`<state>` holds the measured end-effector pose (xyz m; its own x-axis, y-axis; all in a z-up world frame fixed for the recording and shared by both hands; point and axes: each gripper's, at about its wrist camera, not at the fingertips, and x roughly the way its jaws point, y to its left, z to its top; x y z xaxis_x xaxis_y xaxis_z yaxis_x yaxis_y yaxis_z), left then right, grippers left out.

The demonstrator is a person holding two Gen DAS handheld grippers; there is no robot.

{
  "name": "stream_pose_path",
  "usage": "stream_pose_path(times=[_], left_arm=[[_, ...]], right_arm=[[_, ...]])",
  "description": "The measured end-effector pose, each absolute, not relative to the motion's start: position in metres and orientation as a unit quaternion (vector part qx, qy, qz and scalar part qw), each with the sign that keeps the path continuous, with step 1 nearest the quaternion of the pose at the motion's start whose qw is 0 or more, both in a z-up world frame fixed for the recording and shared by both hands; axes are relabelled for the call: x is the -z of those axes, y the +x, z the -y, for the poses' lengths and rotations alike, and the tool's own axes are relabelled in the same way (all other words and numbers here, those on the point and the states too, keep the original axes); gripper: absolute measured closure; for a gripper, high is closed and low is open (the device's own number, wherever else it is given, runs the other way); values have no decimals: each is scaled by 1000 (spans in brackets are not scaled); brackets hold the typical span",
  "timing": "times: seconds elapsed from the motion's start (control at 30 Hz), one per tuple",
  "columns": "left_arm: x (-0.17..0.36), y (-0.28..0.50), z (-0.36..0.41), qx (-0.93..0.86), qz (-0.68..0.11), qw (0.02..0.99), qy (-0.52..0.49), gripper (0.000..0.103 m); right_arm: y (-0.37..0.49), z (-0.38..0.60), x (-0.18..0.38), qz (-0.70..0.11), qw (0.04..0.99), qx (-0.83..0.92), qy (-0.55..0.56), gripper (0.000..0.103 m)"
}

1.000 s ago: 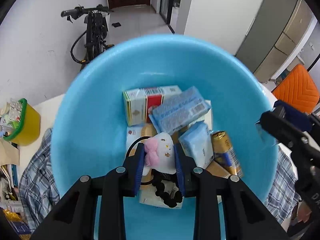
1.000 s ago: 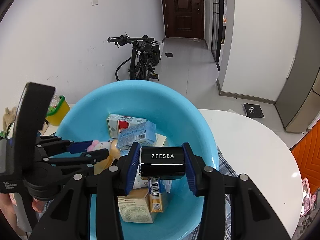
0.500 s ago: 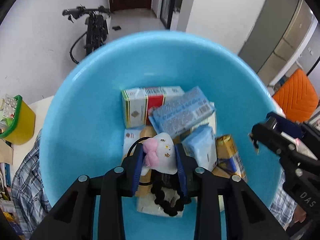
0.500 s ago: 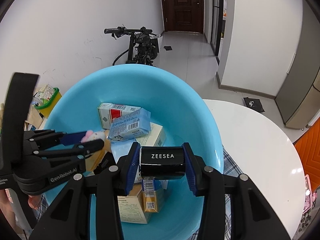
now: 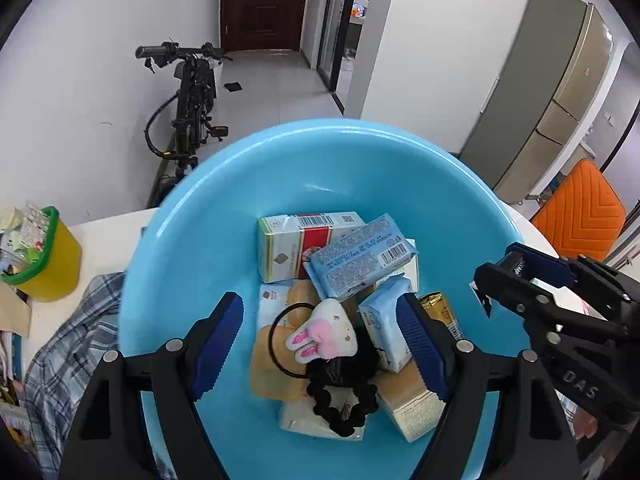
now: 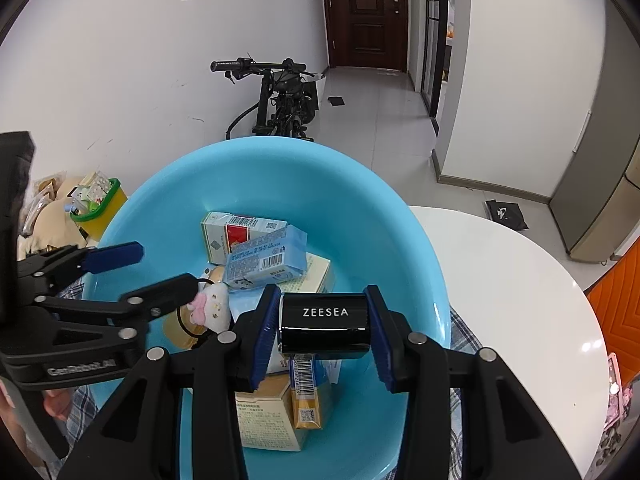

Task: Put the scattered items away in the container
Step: 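Open the left tool and right tool to drop both items into the basin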

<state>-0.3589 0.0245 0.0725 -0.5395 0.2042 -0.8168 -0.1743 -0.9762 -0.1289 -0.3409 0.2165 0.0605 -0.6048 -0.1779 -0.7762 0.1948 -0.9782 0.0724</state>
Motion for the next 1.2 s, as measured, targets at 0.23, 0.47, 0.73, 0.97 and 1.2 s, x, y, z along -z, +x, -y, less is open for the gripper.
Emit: stream_pose_path(times=[0.23,0.47,0.73,0.97,1.2], left_arm=[[-95,-348,-19,-886,26,121,-448,21],[-102,-344,3,-890,79,134,-429,13],[-79,-346,6,-868,39,147,-473,13],[-66,-342,-2,-840,59,198,-502,13],[-74,-325,-9,-878,44,182,-441,13]], right_arm=[[-345,-215,-46,-21,88,893,440,62],[-346,-215,-33,-58,63,892,445,62],[-346,-219,-25,-45,69,889,450,62],[-344,-212,-18,-42,72,891,446,48],[-332,-211,-32,-47,78,898,430,26]])
